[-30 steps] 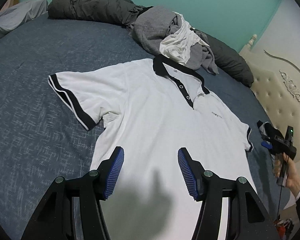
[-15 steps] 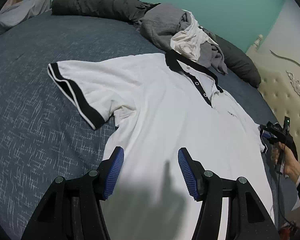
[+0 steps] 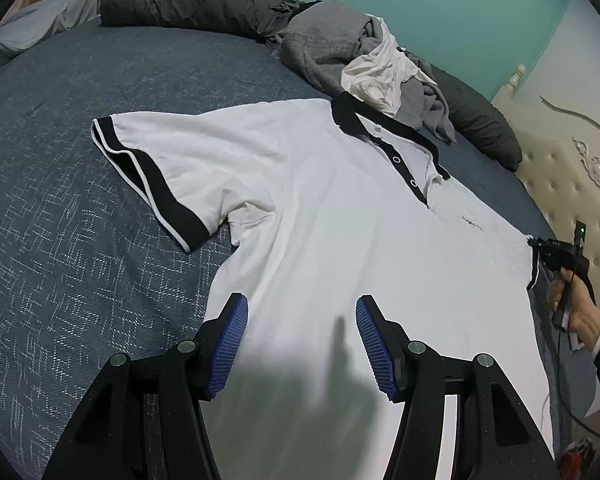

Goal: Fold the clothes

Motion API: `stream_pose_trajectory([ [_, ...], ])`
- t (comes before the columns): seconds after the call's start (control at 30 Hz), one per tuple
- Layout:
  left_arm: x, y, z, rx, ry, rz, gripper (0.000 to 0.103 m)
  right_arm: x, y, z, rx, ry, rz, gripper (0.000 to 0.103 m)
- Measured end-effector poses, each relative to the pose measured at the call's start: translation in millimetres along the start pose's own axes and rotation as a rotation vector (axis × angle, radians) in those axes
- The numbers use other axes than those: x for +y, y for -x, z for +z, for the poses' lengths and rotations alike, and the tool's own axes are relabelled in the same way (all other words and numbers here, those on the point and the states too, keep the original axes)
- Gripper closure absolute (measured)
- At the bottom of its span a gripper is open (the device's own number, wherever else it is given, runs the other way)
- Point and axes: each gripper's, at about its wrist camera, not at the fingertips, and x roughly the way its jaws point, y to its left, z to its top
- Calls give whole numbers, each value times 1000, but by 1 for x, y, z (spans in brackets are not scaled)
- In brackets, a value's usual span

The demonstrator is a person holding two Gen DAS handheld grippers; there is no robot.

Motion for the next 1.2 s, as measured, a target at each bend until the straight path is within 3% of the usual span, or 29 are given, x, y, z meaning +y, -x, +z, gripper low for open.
stream_pose_trajectory([
  [0.17, 2, -2, 1, 6, 1, 2, 42, -2, -17, 6, 28, -22, -38, 99],
  [0.3, 2, -2, 1, 8, -1, -1, 42, -1, -29, 6, 76, -29, -13, 98],
  [0.37, 2, -3, 1, 11, 0, -2, 42, -3, -28, 4, 85, -36, -10, 92],
  [0.5, 2, -2, 1, 13, 0, -6, 42, -5, -8, -3, 44, -46, -15, 55],
  [0.63, -1, 1, 1, 6, -5, -12, 42, -5, 21, -26, 33, -73, 98, 54],
  [0.8, -3, 5, 2, 0, -11, -21, 42, -6, 42, -68, 88, -94, 155, 54],
  [0.97, -5, 8, 3, -3, -10, -31, 42, -5, 37, -93, 146, -112, 185, 72],
  [1.1, -3, 9, 2, 1, -9, -31, 42, 1, 32, -97, 155, -106, 194, 99],
  [1.2, 0, 9, 3, 3, 4, -33, 42, -1, 33, -95, 137, -111, 158, 102],
])
